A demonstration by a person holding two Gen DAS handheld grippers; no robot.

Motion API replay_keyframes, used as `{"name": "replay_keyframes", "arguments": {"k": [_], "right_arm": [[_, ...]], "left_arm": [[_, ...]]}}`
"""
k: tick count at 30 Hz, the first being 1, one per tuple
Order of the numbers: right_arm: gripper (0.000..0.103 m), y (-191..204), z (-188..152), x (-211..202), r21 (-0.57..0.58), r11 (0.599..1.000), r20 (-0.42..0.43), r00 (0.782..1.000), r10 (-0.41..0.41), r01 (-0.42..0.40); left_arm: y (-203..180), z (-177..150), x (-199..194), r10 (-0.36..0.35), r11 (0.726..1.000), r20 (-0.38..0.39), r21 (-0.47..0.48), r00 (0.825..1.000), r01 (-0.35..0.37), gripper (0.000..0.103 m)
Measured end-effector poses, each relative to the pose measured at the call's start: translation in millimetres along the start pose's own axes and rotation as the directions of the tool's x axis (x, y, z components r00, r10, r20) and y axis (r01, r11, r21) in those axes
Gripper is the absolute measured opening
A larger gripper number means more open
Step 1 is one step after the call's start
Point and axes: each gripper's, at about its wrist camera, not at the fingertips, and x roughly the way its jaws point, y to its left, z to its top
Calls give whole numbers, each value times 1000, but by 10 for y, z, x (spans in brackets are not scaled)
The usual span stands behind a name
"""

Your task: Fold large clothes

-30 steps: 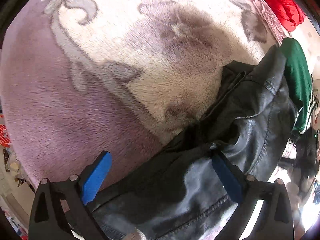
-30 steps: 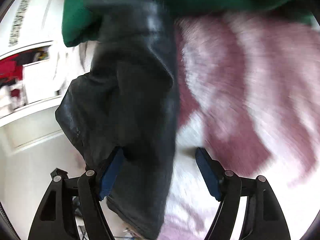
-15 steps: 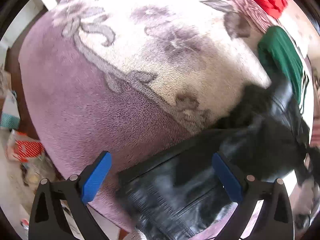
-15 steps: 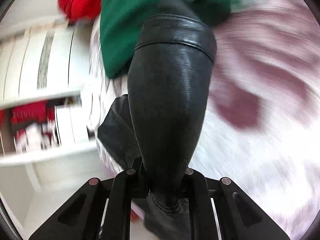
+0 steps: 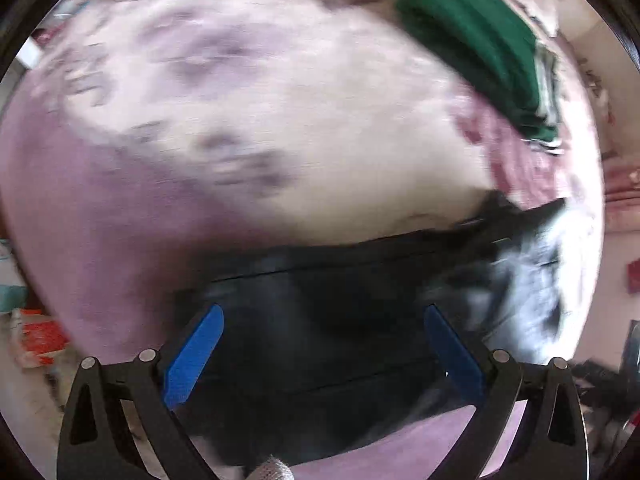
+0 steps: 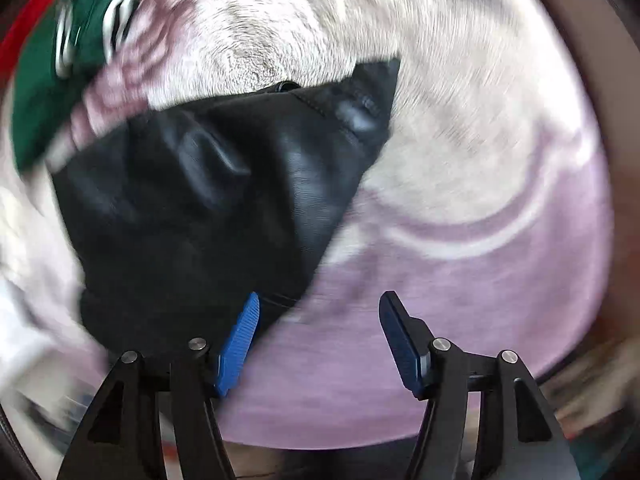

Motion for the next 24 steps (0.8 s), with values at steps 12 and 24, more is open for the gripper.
{"name": "replay_keyframes", "arguments": {"k": [12,24], "right_arm": [[33,2513,586,74,-402,907,71,983,172,-129],[32,2776,447,-72,-483,862,-89,988,126,-153]], "left_arm": [[-235,444,957,-7,999,-96,-36,995,4,103],[609,397,129,-9,992,0,-126,1000,9,103]]}}
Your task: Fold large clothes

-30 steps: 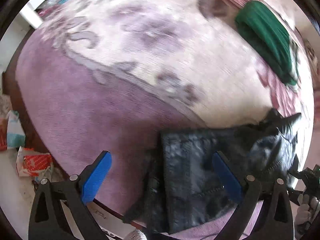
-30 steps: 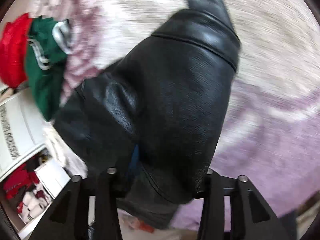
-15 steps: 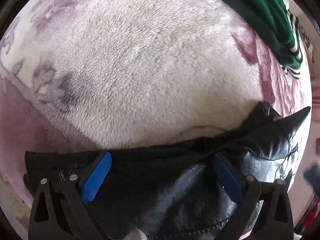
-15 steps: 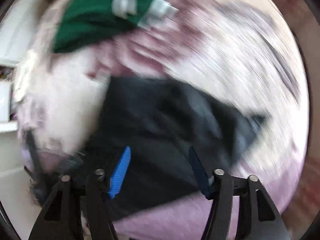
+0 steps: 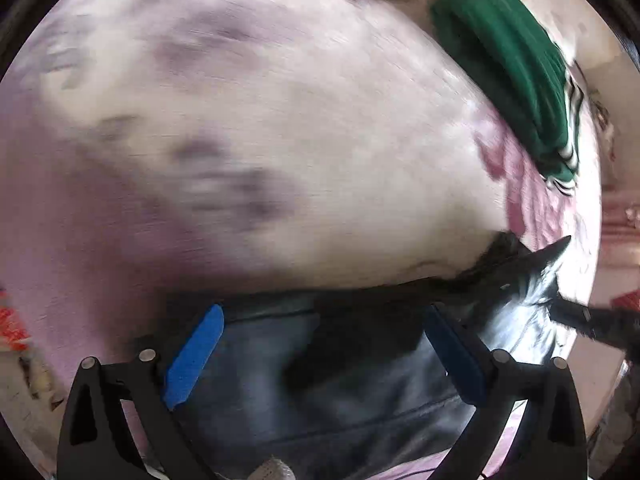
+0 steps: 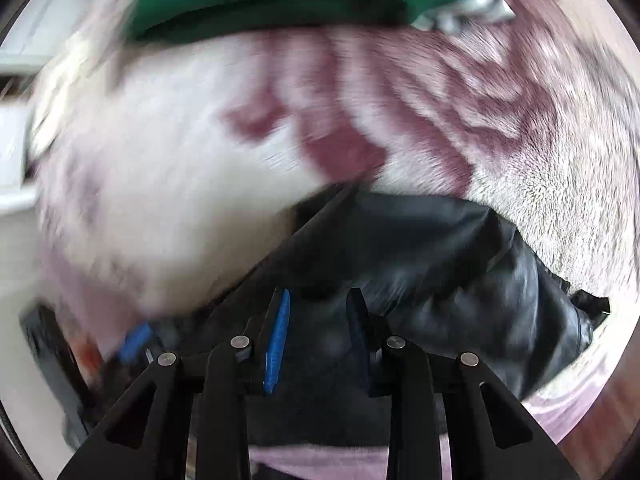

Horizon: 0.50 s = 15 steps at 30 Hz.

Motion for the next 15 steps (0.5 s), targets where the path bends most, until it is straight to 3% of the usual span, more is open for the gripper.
{"name": "replay_keyframes", "arguments": {"k": [2,3,7,10,15], "right_arm": [[32,149,-191,109,-33,999,-46,998,35,-37],[32,142,-223,247,-45,999,-60,998,13,-16],[32,101,-257,928,-43,992,-123,984,-125,121],[32,191,-197,1063,-46,978,-126,970,-207,203],[32,75,-196,978,-11,994,-149,983,-105,104]], "left_arm": [[278,-58,-144,74,997,24,-12,997,-74,103],[459,-96,-211,124,992,37,-18,992,-123,103],[953,-231,-364,208,977,44,-48,977,-206,103],[1069,-283,-429,245,969,56,-44,968,-243,103],[709,-452,-470,203,979,56,-7,978,-203,103]]}}
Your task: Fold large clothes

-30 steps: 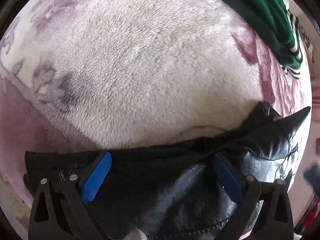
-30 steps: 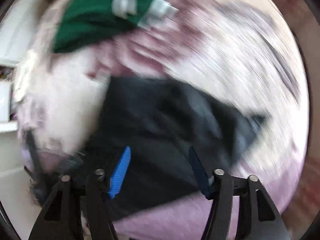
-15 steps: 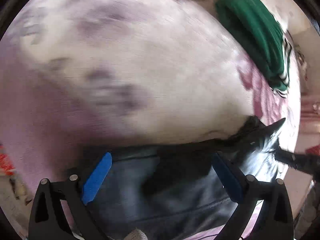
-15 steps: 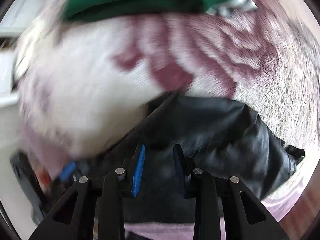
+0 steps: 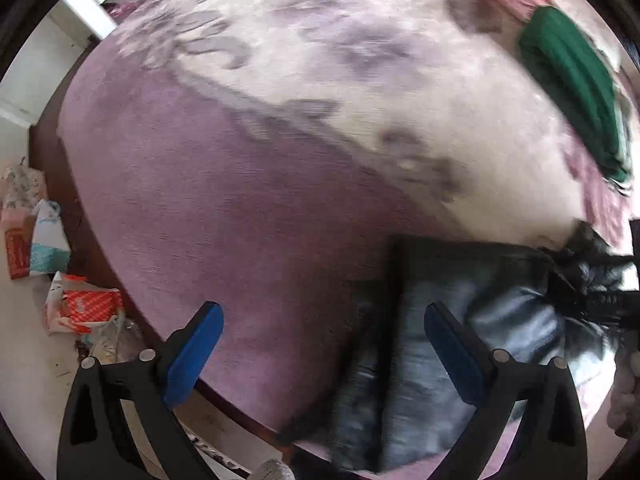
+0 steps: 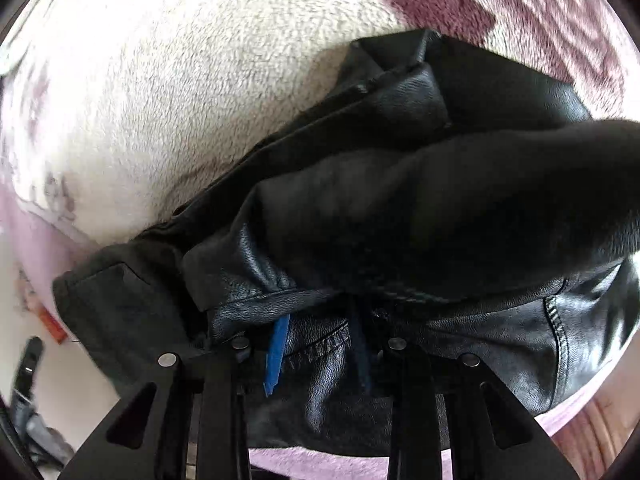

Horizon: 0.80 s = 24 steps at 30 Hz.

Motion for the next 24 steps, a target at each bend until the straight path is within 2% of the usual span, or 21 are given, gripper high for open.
{"name": "replay_keyframes", "arguments": {"k": [3,5,7,8,10,13,15,16,17,18,19,21,24], "right_arm": [[33,-295,-199,-305,-2,989,46,988,148,-148],[50,-572,-477,-568,53,971,93,970,227,-232],[77,-983,-828,-795,119,932,185,930,319,-343],[82,-1197,-1016,-881,146,914,222,913,343,-379],[84,-1686,-1320,-927,204,890,290,893,344,-409],[84,-2371,-1517,-709,294,839,339,870,357,-458],[84,-2786,-1547,-432,333,773,379,828,414,-539],[84,-2958,-1531,-311,334,742,398,801,447,-581],[84,-3021,-1547,-206,330,721,411,781,471,-609],[84,-3027,-1557,13,304,690,428,742,516,-656],[86,-3057,-1493,79,266,657,448,694,564,-705],[87,-3059,-1405,80,203,646,474,651,593,-736],[103,-2944,-1275,37,140,620,515,592,620,-772]], "left_arm": [[-475,-109,-147,-51,997,16,64,999,50,103],[-841,-209,-185,-92,990,5,107,996,91,103],[-1260,-333,-150,-151,978,-34,140,988,154,103],[-1378,-358,-121,-166,974,-50,148,985,171,103],[-1714,-394,-2,-171,968,-84,172,982,183,103],[-2104,-302,268,-80,971,-71,219,994,93,103],[-2230,-182,450,12,969,-47,247,999,0,103],[-2255,-124,539,38,968,-43,251,998,-26,103],[-2252,-69,623,37,971,-53,239,998,-23,103],[-2233,-37,682,26,975,-74,221,997,-9,103],[-2211,-13,738,13,979,-99,203,995,8,103],[-2186,-9,758,-2,981,-111,192,994,23,103],[-2153,-25,737,-10,981,-113,190,994,32,103]]}}
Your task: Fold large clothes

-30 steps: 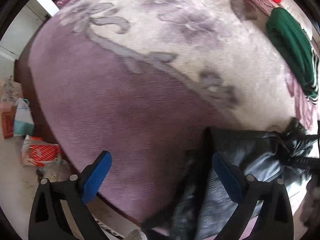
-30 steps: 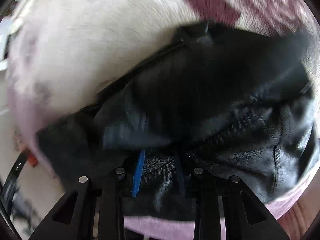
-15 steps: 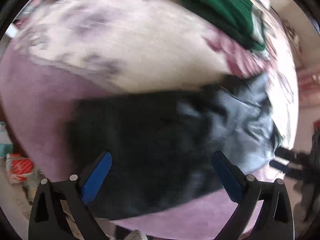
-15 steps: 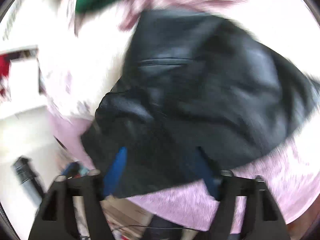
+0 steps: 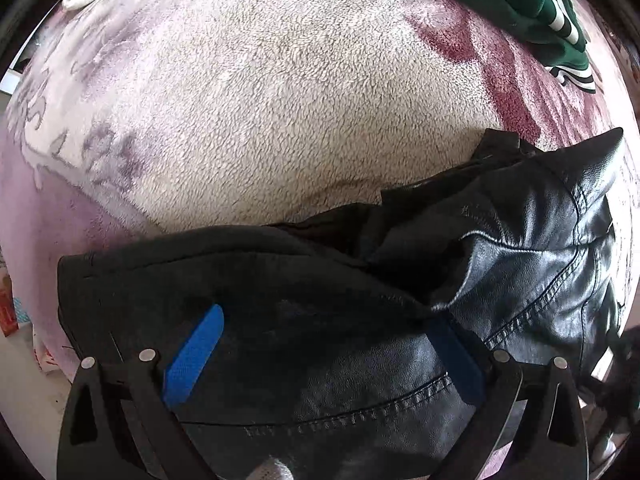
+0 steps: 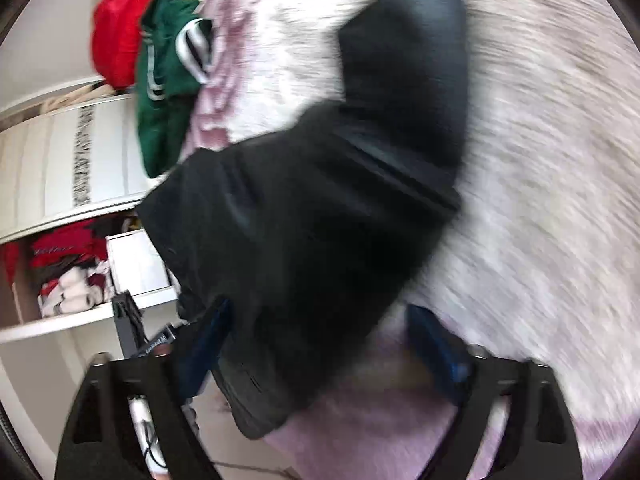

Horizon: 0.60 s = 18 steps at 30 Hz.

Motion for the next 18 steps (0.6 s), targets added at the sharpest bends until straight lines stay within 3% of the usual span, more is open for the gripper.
{"name": "replay_keyframes", "arguments": {"k": [4,8,9,10,11,12,18], "right_arm": [[102,84,185,201,16,986,0,986,167,-167],[102,145,268,413,35,987,32,987,159,-160],[95,172,267,396,32,987,41,987,158,-159],[63,178,237,354,25,988,50,987,150,-151],[42,176,213,354,28,988,45,988,151,-152],[31,159,192,333,37,984,49,984,174,-176],[23,438,92,291,-44,977,73,974,213,-210]], "left_arm": [[34,-24,-20,11,1000,-8,9,1000,-11,103],[-31,16,-26,42,999,-8,35,999,-42,103],[-123,88,1,45,999,-7,30,999,-45,103],[-115,96,15,43,999,-3,24,999,-43,103],[-101,103,39,34,999,-5,17,999,-33,103],[-86,110,64,20,1000,-11,8,1000,-20,103],[-39,84,89,-8,1000,-10,-25,1000,8,103]]}}
